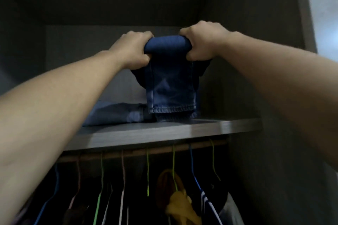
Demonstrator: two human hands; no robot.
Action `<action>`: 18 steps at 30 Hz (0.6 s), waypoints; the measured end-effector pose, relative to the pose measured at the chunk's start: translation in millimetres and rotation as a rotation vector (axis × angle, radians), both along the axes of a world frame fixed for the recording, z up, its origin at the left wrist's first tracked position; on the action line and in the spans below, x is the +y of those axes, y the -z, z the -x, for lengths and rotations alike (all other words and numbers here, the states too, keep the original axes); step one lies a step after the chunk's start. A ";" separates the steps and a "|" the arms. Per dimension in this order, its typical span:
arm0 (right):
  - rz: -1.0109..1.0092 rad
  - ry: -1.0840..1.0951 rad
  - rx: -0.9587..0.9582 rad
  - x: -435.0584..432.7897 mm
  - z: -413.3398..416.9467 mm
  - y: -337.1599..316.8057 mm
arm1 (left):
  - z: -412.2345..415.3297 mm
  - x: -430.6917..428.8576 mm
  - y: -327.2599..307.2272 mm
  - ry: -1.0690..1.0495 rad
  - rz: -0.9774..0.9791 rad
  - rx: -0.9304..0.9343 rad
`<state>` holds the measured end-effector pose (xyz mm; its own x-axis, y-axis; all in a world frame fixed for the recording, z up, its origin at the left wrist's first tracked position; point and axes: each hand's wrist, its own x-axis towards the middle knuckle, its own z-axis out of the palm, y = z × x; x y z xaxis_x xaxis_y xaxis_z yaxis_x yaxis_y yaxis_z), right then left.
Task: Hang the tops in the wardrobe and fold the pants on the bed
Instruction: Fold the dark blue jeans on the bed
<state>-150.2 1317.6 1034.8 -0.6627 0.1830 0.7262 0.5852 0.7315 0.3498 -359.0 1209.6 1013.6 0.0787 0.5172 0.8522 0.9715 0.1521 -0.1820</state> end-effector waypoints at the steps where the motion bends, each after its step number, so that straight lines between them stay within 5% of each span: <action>1: 0.016 0.026 -0.003 9.2 6.4 -3.2 | 6.6 13.1 -4.0 0.009 0.015 -0.002; 9: -0.247 0.176 0.159 68.1 54.7 18.5 | 48.5 105.8 10.5 -0.017 -0.208 0.087; 13: -0.003 0.268 -0.036 76.5 62.1 34.3 | 64.5 123.3 39.6 0.011 0.013 -0.019; 18: 0.518 0.407 -0.338 79.6 62.3 46.3 | 56.5 131.5 52.8 0.102 0.615 -0.209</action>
<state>-212.5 1397.2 988.5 -0.6416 0.7259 0.2480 0.7669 0.6000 0.2278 -415.5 1341.0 960.8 0.0182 0.9137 0.4061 0.9998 -0.0144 -0.0125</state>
